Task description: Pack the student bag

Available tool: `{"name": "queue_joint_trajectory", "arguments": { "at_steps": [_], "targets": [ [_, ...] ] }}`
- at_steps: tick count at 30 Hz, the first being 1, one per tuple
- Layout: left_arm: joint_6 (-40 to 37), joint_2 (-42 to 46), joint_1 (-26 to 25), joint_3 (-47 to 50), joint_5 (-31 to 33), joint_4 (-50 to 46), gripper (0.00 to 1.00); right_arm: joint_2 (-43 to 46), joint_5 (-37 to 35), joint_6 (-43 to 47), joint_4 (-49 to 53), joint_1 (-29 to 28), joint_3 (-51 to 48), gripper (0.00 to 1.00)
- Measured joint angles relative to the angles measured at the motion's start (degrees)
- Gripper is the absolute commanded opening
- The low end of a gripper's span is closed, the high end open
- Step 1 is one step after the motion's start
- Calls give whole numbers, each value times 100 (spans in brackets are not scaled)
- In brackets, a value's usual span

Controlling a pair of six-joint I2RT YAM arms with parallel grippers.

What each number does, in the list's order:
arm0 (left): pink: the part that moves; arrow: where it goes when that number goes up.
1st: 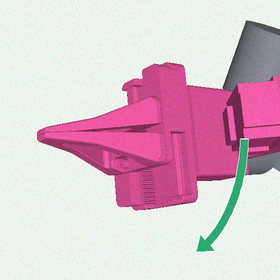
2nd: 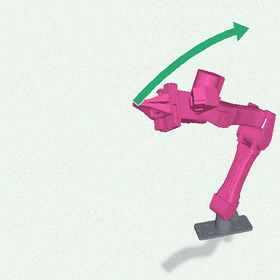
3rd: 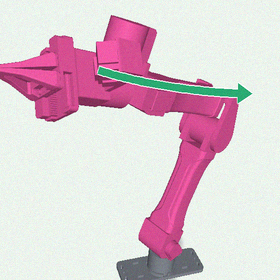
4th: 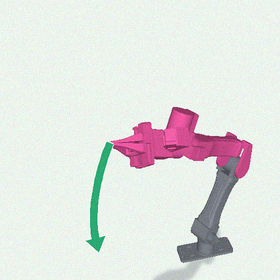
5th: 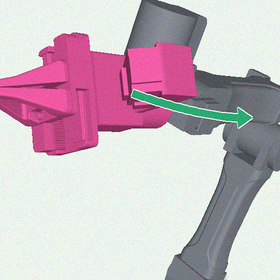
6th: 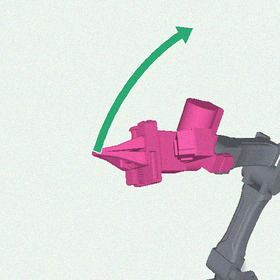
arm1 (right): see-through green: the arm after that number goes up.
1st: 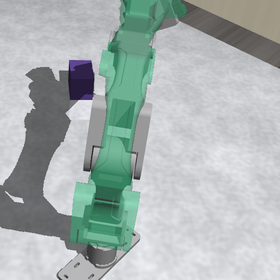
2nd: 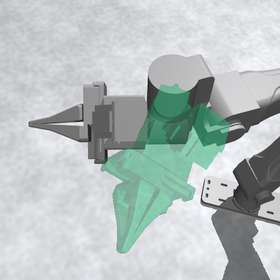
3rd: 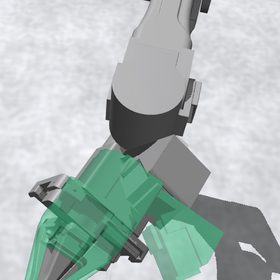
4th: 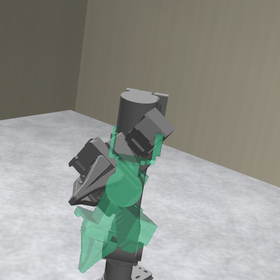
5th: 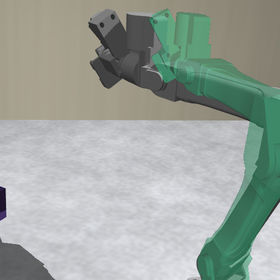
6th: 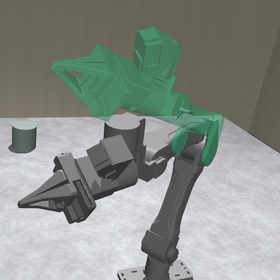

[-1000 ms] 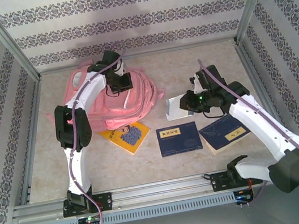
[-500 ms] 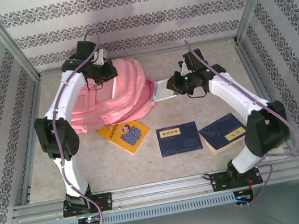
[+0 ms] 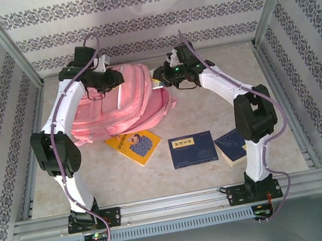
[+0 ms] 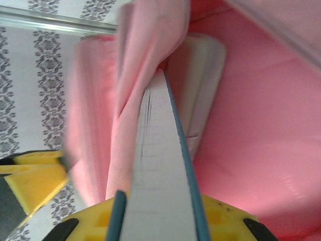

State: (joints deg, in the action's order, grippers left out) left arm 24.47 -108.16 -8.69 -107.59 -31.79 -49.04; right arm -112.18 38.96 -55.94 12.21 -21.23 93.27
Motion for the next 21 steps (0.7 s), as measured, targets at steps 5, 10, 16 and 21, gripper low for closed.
{"name": "queue_joint_trajectory", "arguments": {
  "at_steps": [5,10,16,21],
  "targets": [
    [20,389,-442,-149,955,-540,60,31,52,-396,-295,-188,4,0],
    [2,813,-1198,-407,1493,-850,62,136,57,-758,-542,-308,-173,0],
    [-105,704,-1574,-560,1912,-1161,62,146,57,-1071,-756,-378,-192,0],
    [-282,308,-1611,-800,2400,-1414,61,146,57,-1276,-944,-415,-197,0]
  ]
}}
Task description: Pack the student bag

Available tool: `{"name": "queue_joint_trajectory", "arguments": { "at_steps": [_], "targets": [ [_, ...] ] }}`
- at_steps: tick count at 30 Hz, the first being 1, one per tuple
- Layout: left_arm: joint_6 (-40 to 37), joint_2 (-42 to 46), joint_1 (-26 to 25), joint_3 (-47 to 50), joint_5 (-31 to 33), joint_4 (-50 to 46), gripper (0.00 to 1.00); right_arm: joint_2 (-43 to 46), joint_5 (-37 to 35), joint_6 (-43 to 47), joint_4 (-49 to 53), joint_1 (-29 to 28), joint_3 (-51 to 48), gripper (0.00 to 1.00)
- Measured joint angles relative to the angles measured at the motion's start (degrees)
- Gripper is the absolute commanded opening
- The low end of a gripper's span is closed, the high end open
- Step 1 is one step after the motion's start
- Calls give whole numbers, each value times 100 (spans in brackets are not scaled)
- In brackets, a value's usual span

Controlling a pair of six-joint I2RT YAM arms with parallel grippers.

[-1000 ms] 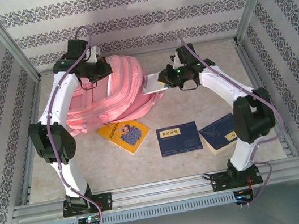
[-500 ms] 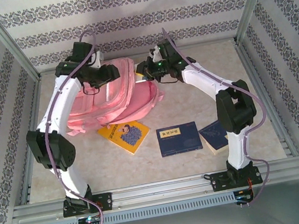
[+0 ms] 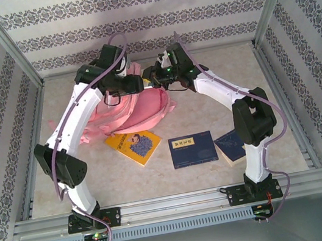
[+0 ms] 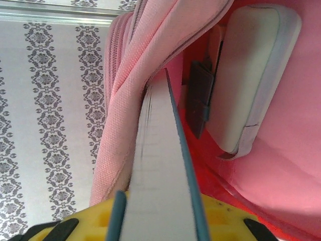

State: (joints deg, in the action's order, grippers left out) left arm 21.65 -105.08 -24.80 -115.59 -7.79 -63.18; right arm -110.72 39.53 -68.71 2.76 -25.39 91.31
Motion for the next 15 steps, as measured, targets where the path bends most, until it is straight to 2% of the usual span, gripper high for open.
{"name": "queue_joint_trajectory", "arguments": {
  "at_steps": [5,7,15],
  "targets": [
    [-118,-262,-35,-210,291,-98,60,7,2,-168,-262,0,-149,0],
    [-179,-396,-111,-343,420,-127,57,7,2,-214,-337,0,-208,0],
    [-330,-796,-334,-752,1095,-356,26,9,-2,-393,-612,0,-389,0]
  ]
}}
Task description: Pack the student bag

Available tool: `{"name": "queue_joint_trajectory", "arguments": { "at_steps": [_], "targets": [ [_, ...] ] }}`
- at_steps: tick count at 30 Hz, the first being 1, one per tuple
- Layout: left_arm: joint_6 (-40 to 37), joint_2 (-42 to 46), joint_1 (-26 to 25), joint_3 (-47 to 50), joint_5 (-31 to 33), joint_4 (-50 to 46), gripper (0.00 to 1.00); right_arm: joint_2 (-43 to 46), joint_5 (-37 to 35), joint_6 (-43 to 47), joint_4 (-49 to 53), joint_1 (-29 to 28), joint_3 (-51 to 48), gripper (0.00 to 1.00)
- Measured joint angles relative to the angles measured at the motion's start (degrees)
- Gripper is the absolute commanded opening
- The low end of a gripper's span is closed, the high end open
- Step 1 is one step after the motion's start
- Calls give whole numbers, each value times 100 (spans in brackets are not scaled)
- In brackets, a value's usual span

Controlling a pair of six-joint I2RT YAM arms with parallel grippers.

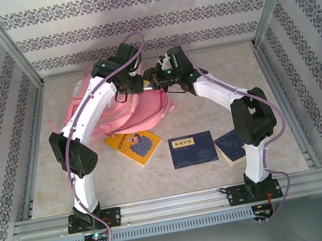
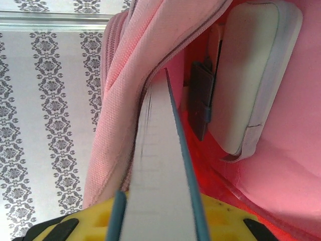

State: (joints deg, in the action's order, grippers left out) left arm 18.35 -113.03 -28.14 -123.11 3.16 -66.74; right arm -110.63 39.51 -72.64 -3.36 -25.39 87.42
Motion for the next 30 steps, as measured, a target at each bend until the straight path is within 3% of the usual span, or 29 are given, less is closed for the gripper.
{"name": "queue_joint_trajectory", "arguments": {
  "at_steps": [6,11,21,30],
  "targets": [
    [-11,-63,-4,-133,197,-94,0,0,-7,-98,-125,0,-50,0],
    [7,-61,-33,-205,271,-168,0,31,-4,33,-90,15,-98,0],
    [-94,485,-24,-282,706,-188,0,610,-85,1147,577,308,-739,0],
    [-391,1193,507,-240,450,-227,0,330,-83,1281,623,208,-859,0]
  ]
}}
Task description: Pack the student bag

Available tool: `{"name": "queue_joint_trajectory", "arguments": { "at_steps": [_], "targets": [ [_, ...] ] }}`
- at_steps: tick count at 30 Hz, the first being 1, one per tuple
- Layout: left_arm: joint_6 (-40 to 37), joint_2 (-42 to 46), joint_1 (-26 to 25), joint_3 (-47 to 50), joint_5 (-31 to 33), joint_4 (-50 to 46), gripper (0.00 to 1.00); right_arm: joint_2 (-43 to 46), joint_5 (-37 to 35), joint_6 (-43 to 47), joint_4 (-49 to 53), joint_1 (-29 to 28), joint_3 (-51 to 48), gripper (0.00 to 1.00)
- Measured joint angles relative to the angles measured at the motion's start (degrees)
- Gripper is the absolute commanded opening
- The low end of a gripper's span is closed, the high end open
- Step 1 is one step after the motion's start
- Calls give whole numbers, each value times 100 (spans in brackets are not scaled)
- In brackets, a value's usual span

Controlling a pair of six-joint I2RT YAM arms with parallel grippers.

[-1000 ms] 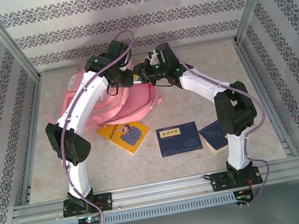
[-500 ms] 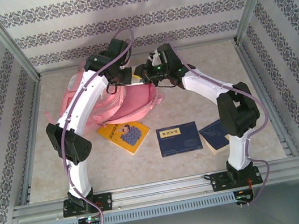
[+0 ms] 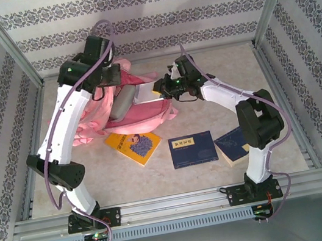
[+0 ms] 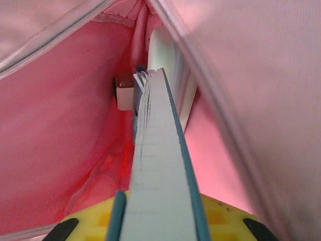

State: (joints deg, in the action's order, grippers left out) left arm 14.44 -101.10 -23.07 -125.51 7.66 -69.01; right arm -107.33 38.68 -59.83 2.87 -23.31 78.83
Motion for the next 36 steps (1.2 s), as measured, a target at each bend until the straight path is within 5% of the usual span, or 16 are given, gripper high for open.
{"name": "queue_joint_trajectory", "arguments": {
  "at_steps": [11,19,20,22,25,29,36],
  "targets": [
    [111,146,444,264,-1014,177,0,-634,-76,-826,-216,-699,1049,0],
    [293,146,463,306,-1272,234,0,-1447,-1067,-1735,-37,-1134,2028,0],
    [308,146,474,306,-1309,243,0,-1633,-1224,-1832,72,-1169,2286,6],
    [354,146,503,306,-1353,260,0,-2260,-1478,-2055,350,-1222,3182,43],
    [404,146,538,308,-1408,282,0,-3423,-1683,-2192,774,-1263,4937,65],
    [494,146,671,361,-1506,448,0,-4284,-1744,-2142,1276,-1285,6255,73],
    [597,146,750,466,-1714,529,0,-3884,-1696,-1412,1648,-1281,5895,80]
  ]
}}
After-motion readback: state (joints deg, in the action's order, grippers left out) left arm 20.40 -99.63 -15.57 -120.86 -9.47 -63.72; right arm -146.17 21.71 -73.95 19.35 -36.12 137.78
